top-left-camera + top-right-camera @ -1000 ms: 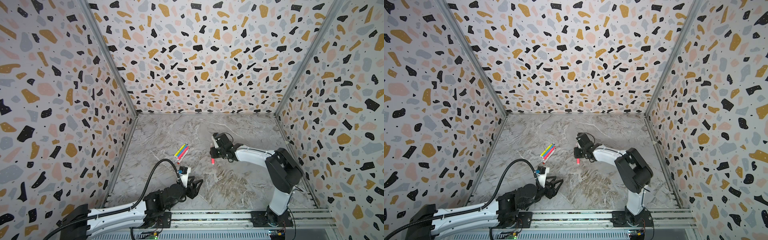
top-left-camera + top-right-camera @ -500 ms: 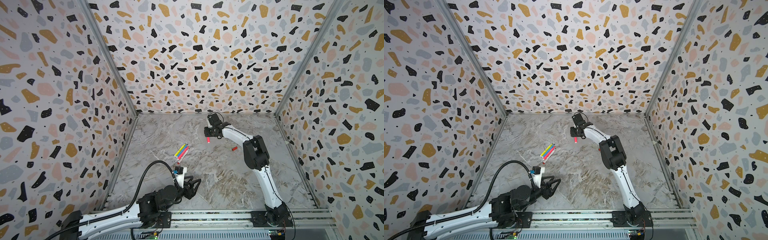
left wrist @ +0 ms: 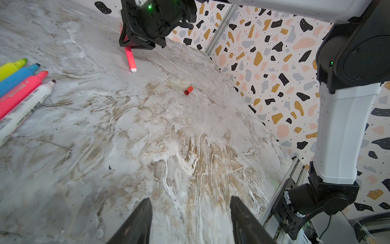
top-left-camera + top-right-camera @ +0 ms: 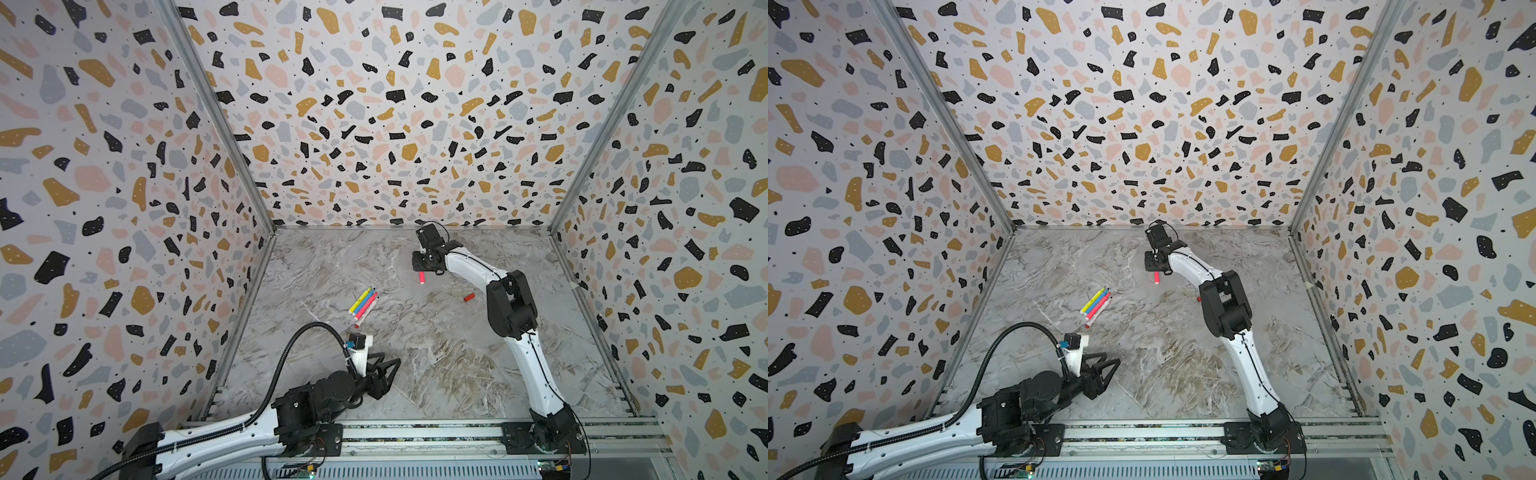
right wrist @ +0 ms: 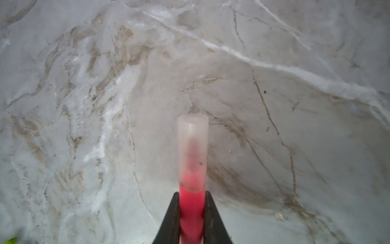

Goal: Insert the pens into the pen caps
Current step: 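Lower the capped pink marker onto the table and open the right gripper, then draw the right gripper back while the left gripper moves over the marker row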

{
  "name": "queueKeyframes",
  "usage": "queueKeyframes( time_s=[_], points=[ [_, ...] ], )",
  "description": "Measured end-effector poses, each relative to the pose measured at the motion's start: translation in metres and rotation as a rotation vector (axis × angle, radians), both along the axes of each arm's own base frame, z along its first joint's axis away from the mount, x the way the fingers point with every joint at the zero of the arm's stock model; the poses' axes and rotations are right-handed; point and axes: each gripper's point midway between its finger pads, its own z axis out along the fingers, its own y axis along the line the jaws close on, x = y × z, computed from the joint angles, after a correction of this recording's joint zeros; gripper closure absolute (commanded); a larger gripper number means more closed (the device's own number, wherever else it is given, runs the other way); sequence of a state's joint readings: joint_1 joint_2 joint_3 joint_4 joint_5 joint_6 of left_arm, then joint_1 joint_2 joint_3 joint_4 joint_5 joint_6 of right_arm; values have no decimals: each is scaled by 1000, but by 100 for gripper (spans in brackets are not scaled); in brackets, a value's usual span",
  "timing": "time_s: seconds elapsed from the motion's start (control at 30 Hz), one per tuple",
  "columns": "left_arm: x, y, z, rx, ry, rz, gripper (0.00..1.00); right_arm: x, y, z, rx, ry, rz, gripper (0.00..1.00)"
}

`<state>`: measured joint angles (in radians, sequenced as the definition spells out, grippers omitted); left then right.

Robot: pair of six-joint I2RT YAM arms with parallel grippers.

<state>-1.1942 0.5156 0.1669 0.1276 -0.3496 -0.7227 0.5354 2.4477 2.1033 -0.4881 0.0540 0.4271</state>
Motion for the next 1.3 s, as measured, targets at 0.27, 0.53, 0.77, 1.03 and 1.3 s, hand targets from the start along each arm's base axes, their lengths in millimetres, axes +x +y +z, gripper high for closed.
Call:
queueKeyframes(
  time_s=[0.27, 0.53, 0.77, 1.03, 1.3],
  points=[
    [0, 0, 0, 1, 0, 0, 41, 13, -18, 3, -15, 0, -43, 81],
    [0, 0, 1, 10, 3, 1, 41, 26, -26, 18, -21, -10, -68, 35],
    [2, 3, 4, 32, -9, 16, 40, 26, -28, 97, -13, -145, -84, 33],
    [7, 6, 1, 95, -23, 38, 40, -47, -34, 222, 80, -351, -31, 33],
    [24, 4, -7, 201, 11, 84, 36, -148, -51, 148, 75, -296, 85, 33]
  ],
)
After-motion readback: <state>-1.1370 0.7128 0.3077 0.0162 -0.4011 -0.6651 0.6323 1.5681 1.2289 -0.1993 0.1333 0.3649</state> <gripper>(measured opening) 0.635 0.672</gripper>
